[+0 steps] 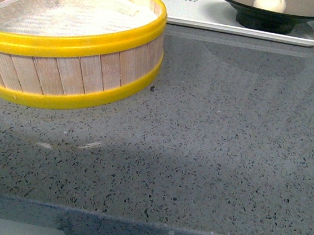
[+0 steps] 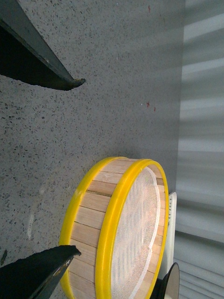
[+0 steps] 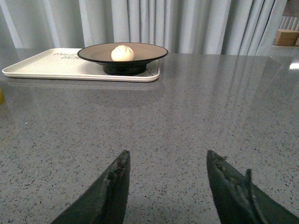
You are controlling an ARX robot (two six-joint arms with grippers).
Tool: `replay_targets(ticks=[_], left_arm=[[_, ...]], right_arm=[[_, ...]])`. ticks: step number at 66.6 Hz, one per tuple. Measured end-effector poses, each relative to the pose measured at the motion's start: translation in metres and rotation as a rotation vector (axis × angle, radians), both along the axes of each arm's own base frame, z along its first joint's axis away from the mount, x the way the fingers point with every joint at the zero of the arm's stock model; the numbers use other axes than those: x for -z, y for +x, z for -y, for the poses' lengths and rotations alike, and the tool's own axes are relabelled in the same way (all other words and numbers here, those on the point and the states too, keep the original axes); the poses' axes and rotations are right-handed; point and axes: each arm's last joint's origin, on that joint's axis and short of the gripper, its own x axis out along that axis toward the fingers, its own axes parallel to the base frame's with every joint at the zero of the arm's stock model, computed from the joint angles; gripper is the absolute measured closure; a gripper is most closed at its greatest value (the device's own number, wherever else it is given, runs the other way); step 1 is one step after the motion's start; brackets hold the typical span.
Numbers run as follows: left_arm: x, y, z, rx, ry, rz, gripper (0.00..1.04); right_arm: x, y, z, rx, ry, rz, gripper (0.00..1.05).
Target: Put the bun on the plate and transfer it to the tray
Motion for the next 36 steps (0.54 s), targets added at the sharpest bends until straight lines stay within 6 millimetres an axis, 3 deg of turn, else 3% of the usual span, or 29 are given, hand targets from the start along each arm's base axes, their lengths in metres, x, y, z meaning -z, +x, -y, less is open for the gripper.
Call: replay_targets(ticks=[5, 18, 36], left_arm=[[0.0000, 0.0000, 0.0000, 0.000, 0.000, 0.000, 0.07], [0.0000, 0.0000, 0.0000, 0.000, 0.000, 0.000, 0.07], [0.0000, 0.0000, 0.0000, 0.000, 0.000, 0.000, 0.07]], right_arm=[[0.0000, 0.0000, 0.0000, 0.000, 0.000, 0.000, 0.37], [0.0000, 0.0000, 0.0000, 0.000, 0.000, 0.000, 0.08], [0.0000, 0.0000, 0.0000, 0.000, 0.002, 0.000, 0.09]])
